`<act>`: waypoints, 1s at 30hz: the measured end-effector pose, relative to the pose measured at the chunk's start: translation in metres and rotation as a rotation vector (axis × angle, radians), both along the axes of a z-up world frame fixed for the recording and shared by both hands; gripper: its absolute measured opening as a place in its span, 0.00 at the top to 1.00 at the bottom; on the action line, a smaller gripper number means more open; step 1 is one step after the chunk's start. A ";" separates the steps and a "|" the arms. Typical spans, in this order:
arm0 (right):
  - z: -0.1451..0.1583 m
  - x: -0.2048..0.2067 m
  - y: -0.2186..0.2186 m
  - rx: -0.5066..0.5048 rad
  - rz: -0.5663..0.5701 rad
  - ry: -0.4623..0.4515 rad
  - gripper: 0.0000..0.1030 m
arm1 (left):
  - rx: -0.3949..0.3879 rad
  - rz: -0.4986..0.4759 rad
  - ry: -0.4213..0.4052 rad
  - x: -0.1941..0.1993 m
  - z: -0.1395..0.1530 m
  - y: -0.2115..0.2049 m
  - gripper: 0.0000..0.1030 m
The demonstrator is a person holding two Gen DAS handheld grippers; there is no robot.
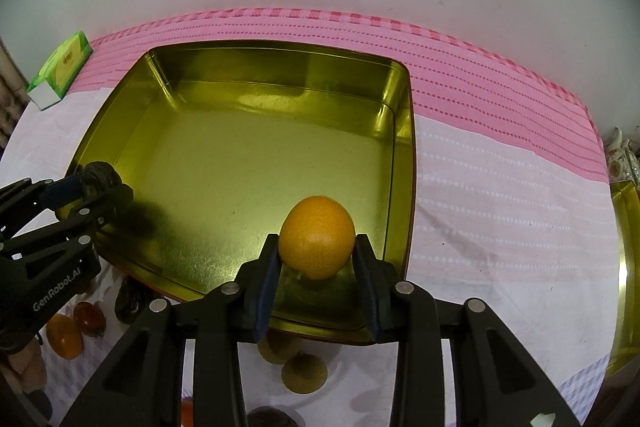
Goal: Organize fruits
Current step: 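Open the right tool to drop the orange while the left tool releases the brown fruit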
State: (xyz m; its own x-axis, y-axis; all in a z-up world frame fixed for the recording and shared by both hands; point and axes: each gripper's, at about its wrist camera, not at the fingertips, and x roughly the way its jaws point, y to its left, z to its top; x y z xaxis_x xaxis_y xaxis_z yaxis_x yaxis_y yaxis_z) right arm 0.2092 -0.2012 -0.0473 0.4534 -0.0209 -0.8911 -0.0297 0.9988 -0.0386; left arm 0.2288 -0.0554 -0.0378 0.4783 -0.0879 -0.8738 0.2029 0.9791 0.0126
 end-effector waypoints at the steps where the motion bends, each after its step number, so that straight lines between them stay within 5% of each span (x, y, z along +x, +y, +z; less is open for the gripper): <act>1: 0.000 0.000 0.000 0.002 -0.001 0.000 0.68 | 0.000 0.000 0.001 0.000 0.000 0.000 0.61; 30: 0.030 -0.032 0.005 0.048 0.003 -0.052 0.62 | -0.024 0.000 -0.047 -0.021 0.031 0.008 0.56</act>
State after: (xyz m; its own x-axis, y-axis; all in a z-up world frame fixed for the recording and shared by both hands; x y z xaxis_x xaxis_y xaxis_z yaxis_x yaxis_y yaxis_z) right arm 0.1774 -0.1963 -0.0176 0.4989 0.0226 -0.8664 -0.0315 0.9995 0.0079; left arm 0.2081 -0.0475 -0.0071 0.5188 -0.1088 -0.8479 0.2027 0.9792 -0.0016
